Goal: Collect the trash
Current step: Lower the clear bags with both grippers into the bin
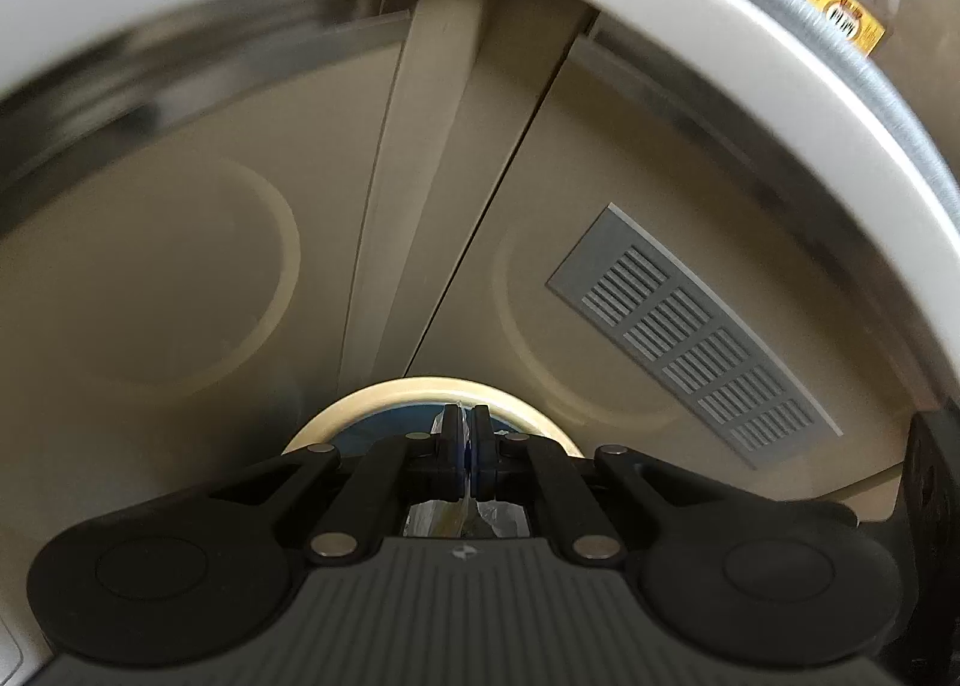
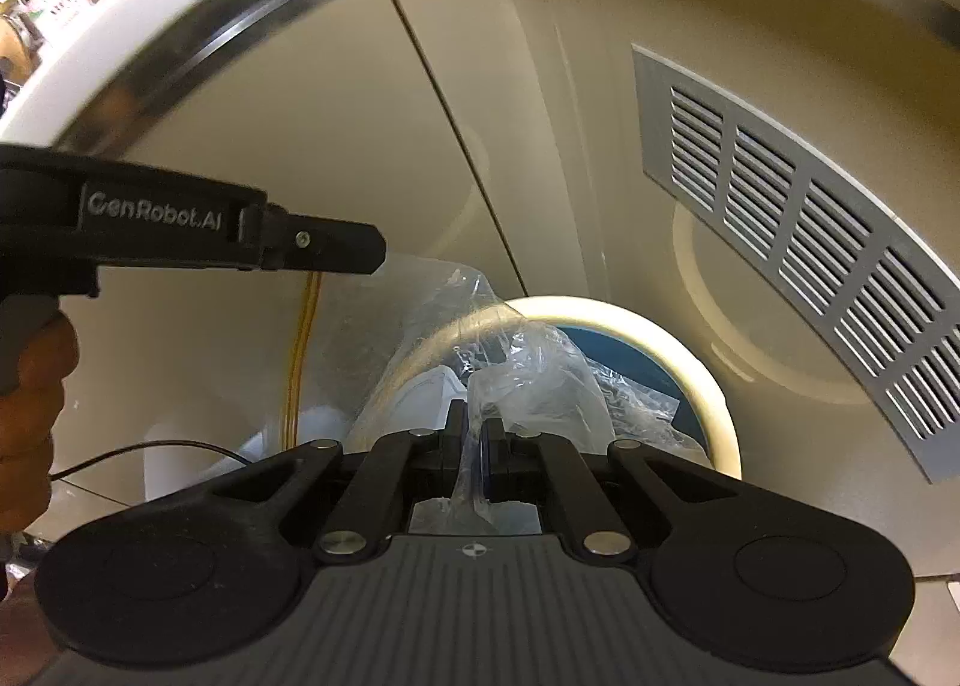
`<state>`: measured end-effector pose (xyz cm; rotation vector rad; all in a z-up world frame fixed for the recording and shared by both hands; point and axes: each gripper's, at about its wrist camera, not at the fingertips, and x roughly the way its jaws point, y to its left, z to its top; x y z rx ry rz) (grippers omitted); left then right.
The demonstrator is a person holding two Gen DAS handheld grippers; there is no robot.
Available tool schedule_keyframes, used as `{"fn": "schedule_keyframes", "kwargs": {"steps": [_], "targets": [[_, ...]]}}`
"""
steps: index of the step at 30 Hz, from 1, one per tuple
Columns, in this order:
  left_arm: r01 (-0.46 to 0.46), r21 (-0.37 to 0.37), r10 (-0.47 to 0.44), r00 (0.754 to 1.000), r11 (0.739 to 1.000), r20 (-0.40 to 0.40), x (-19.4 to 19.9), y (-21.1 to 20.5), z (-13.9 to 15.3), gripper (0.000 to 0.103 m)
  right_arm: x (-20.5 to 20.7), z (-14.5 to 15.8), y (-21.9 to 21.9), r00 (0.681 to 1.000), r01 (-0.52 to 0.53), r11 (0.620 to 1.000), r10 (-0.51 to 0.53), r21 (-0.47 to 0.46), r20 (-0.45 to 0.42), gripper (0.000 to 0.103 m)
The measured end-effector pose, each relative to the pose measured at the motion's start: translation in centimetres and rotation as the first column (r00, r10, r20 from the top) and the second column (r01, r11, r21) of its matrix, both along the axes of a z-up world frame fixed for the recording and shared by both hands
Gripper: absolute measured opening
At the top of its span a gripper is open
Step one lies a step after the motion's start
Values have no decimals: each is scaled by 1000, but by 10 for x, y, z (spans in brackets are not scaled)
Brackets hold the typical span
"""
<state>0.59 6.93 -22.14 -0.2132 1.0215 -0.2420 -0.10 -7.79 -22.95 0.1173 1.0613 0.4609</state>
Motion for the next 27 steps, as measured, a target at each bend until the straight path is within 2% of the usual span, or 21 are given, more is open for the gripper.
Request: {"fn": "schedule_keyframes", "kwargs": {"steps": [11, 27], "targets": [[9, 27, -7, 998, 1000, -64, 21, -5, -35, 1, 20, -38, 13, 994, -42, 999, 39, -28, -101, 5], [16, 74, -6, 992, 997, -124, 28, -5, -66, 1, 28, -51, 23, 991, -55, 997, 48, -49, -129, 5]]}}
